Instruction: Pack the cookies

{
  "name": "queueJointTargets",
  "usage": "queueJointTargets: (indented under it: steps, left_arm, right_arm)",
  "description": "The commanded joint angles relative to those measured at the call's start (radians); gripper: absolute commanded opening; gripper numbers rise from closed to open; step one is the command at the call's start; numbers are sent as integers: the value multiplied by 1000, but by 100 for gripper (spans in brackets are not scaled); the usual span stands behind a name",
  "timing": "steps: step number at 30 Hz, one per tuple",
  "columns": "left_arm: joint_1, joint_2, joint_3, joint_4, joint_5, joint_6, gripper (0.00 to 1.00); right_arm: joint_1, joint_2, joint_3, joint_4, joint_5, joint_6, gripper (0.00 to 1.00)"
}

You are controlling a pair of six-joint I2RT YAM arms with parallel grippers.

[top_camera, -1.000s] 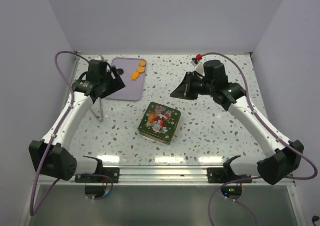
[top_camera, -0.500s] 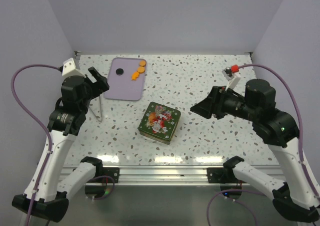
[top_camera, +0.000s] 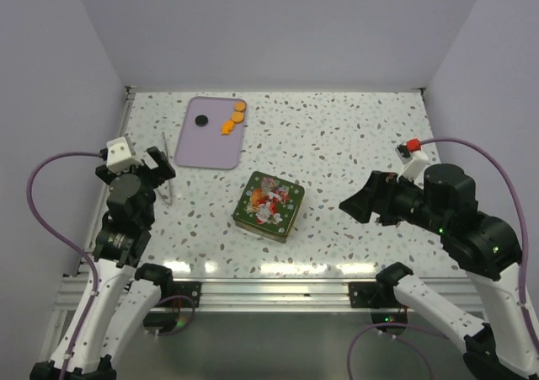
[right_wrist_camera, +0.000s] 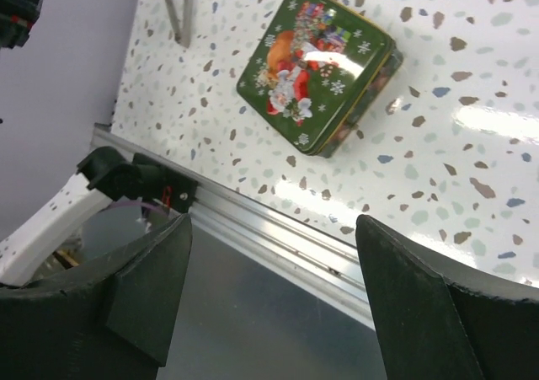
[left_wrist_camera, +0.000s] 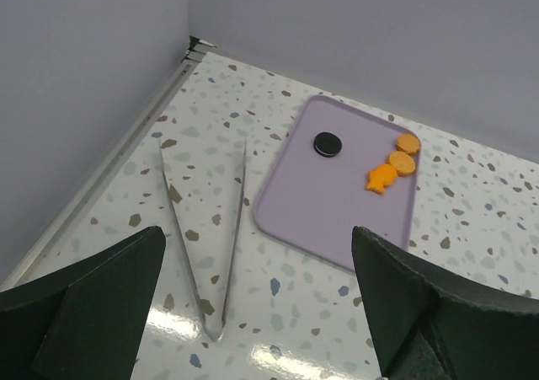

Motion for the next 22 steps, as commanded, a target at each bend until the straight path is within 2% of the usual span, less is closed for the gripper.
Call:
queueJointTargets:
  steps: [1,6,10,16,22]
  left_arm:
    - [3,-17,-93,125,-134,73,99]
    - [5,-14,-251,193,-225,1,100]
    - [3,13,-342,325,-230,-15,100]
    - [3,125,-423,499,-286,10,100]
    - [6,228,-489,678,-283,22,100]
  right_arm:
    - [1,-24,3,-58,106,3,82]
    - [1,-61,-2,-79,132,12,83]
    - [1,-88,-4,-87,128,32,85]
    - [3,-121,0,-107,121,57,85]
    - [1,-130,33,-154,176,78,85]
